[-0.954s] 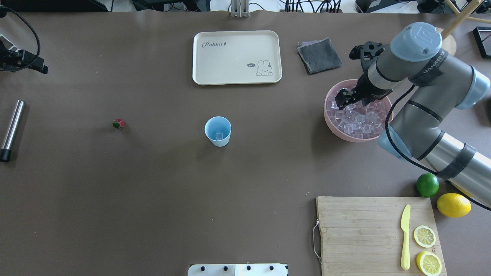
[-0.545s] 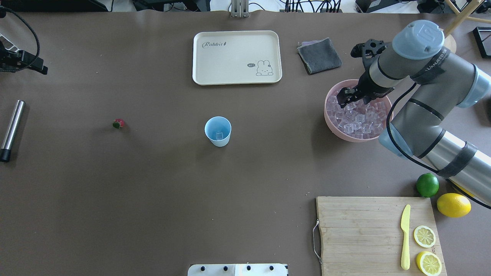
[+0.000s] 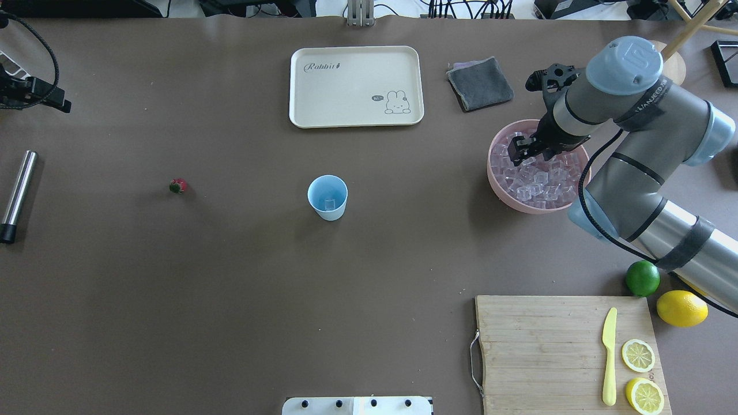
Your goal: Mash ice and strawberries in cup
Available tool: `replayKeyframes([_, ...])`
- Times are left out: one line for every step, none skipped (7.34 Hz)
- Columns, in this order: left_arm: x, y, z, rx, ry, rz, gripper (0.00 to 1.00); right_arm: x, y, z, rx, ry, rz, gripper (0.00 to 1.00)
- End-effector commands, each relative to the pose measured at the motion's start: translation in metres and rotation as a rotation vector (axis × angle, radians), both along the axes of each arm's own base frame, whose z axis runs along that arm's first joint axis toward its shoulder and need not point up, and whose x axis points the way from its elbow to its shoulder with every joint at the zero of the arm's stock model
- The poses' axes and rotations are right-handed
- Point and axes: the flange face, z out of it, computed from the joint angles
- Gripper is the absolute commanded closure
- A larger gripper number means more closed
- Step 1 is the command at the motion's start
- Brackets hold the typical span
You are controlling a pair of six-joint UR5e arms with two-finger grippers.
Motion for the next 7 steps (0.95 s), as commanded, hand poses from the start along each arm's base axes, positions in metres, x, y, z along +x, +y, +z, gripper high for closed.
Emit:
replayKeyframes([0.0, 0.0, 0.001, -0.001, -0.001, 0.0, 0.02, -0.004, 0.001, 0.001, 0.003, 0.006, -0.003, 0.48])
replayKeyframes([0.0, 0.0, 0.0, 0.0, 0.0, 0.002, 0.02, -0.005, 0.002, 0.001, 0.005, 0.008, -0.003, 0.61])
replayKeyframes([0.001, 0.0, 0.0, 0.0, 0.0, 0.003, 0.02, -0.004, 0.003, 0.002, 0.005, 0.008, -0.003, 0.69])
replayKeyframes([0.004, 0.001, -0.001, 0.002, 0.002, 0.007, 0.02, -0.002, 0.003, 0.001, 0.01, 0.01, 0.004, 0.75])
replayKeyframes([0.004, 0.001, -0.002, 0.012, 0.004, 0.007, 0.02, -0.002, 0.003, 0.0, 0.012, 0.009, 0.005, 0.86])
replayKeyframes([0.005, 0.001, -0.001, 0.011, 0.004, 0.007, 0.02, -0.001, 0.004, -0.003, 0.015, 0.005, 0.004, 1.0])
replayKeyframes([0.005, 0.001, -0.001, 0.011, 0.004, 0.007, 0.02, 0.005, 0.002, -0.011, 0.019, -0.012, 0.007, 1.0])
